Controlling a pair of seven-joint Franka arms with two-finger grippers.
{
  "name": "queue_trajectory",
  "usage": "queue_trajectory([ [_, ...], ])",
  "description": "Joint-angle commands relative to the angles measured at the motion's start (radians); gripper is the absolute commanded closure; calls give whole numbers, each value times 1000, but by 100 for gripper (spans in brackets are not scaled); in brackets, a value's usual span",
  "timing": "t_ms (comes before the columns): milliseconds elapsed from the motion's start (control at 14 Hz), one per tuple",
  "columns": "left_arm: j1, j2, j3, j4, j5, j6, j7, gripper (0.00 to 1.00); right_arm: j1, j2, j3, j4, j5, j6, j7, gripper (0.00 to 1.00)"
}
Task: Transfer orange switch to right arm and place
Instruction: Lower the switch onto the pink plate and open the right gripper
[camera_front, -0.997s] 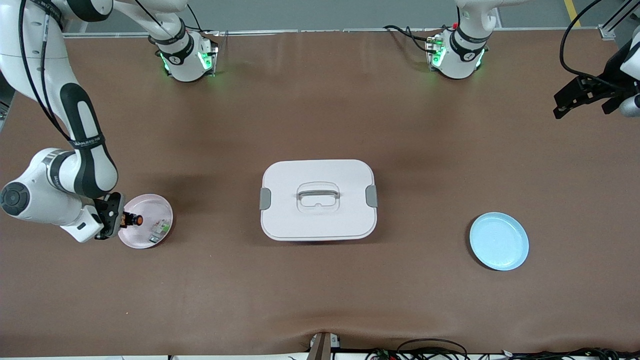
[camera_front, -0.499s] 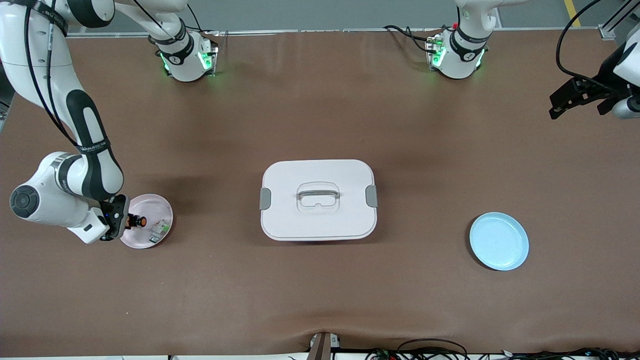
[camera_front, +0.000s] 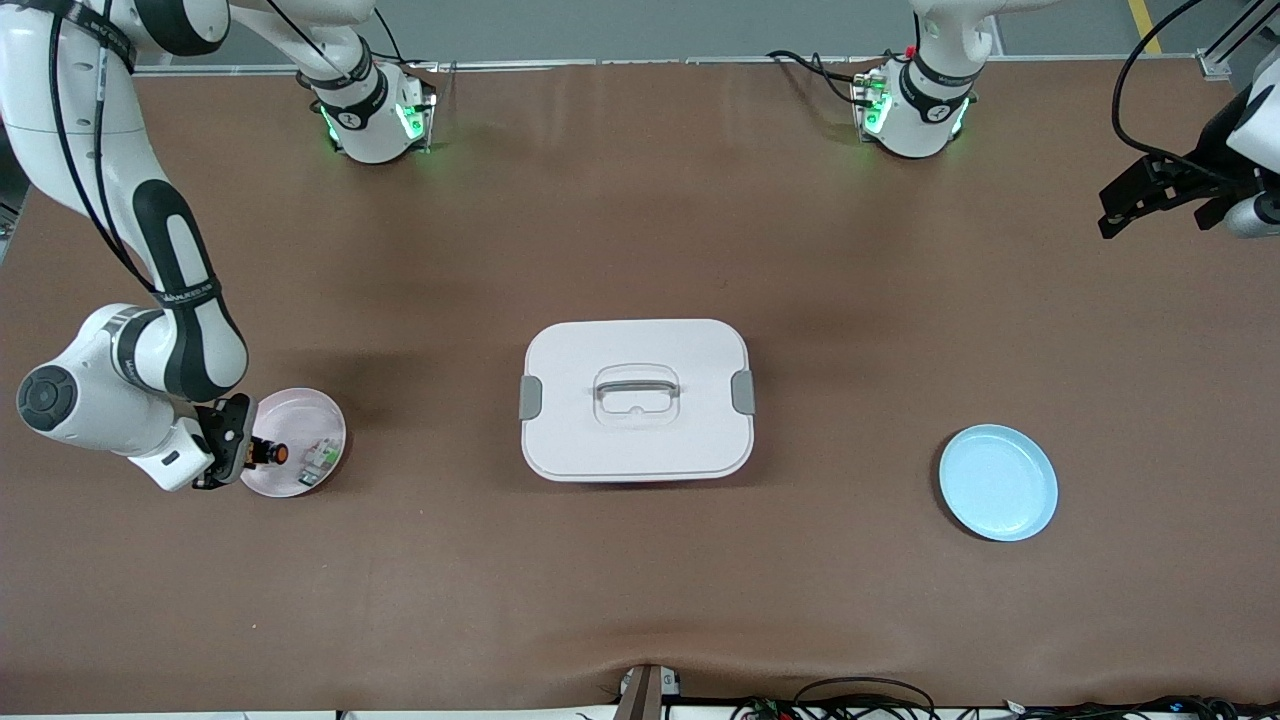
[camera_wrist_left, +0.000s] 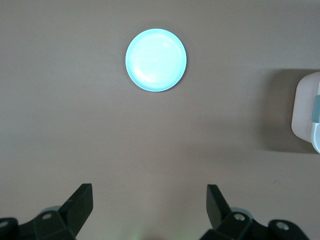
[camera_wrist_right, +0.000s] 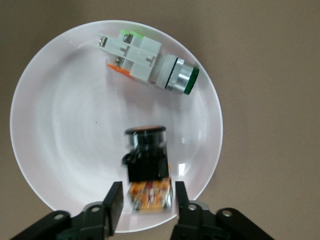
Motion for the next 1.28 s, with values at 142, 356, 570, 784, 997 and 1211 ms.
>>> queue_trajectory([
  [142,0,-22,5,-11,-19,-4,2,0,-13,6,15,10,14,7,-20,0],
  [356,0,-19,5,-11,-19,-4,2,0,-14,1,13,19,14,-21,-5,0],
  [570,0,-19,6,-11,-19,-2,2,0,-17,-1,13,54,14,-79,24,0],
  [784,2,-16,6,-13,-19,-1,2,0,-17,-1,12,82,13,-134,113,0],
  [997,3,-16,6,-11,-19,-1,2,0,-14,2,12,142,7,-249,251,0],
  [1211,3,-16,6,-10,-19,-1,2,0,-13,2,12,183,1,-325,366,0],
])
